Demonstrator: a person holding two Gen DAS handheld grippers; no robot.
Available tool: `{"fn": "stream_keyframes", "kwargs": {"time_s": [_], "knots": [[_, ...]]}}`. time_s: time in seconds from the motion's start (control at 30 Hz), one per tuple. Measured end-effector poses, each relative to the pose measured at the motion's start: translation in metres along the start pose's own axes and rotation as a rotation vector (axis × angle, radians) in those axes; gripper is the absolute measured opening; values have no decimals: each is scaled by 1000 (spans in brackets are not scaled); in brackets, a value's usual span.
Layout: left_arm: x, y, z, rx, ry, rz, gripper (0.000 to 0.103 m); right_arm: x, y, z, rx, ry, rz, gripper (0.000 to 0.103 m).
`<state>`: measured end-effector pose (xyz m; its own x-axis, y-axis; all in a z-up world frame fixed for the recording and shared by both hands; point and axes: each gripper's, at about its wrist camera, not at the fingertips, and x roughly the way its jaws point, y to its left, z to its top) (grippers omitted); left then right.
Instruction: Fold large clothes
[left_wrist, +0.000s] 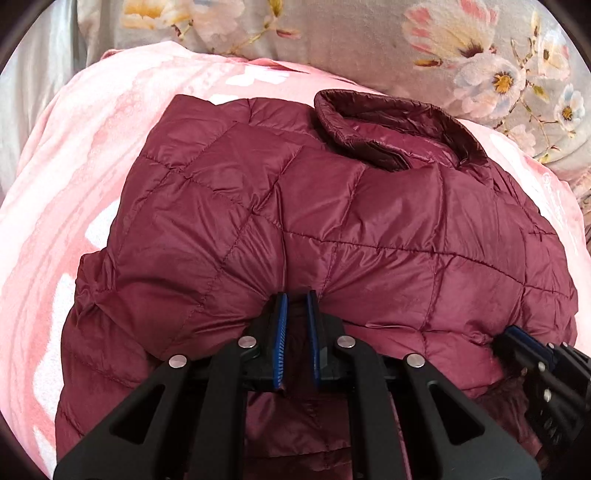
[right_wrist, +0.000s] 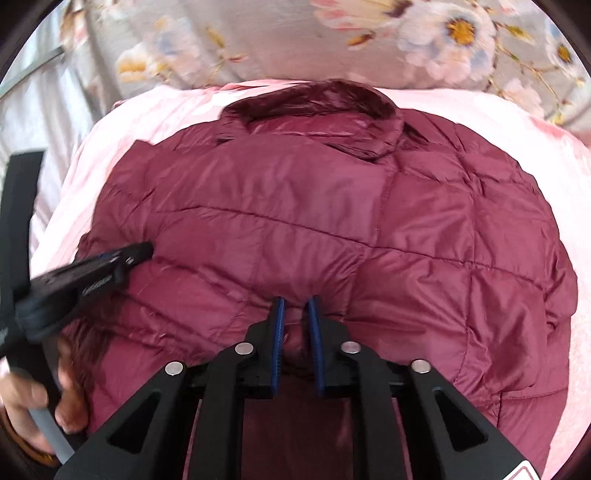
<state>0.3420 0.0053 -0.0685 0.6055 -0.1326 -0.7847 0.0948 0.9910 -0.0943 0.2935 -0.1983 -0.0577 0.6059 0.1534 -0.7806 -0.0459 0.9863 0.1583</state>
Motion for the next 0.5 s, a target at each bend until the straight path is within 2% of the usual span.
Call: {"fn": "stream_keyframes", "kwargs": {"time_s": [0.17, 0.37, 0.5], "knots": [[0, -6, -6, 21, -61, 28, 11, 5, -8, -8, 35, -39, 37, 10], [-1, -6, -7, 22, -78, 30, 11, 4, -3, -11, 22, -71, 14, 10], [-1, -8, -7, 35, -83, 45, 11, 4, -5, -11, 35, -72, 30, 10]]}}
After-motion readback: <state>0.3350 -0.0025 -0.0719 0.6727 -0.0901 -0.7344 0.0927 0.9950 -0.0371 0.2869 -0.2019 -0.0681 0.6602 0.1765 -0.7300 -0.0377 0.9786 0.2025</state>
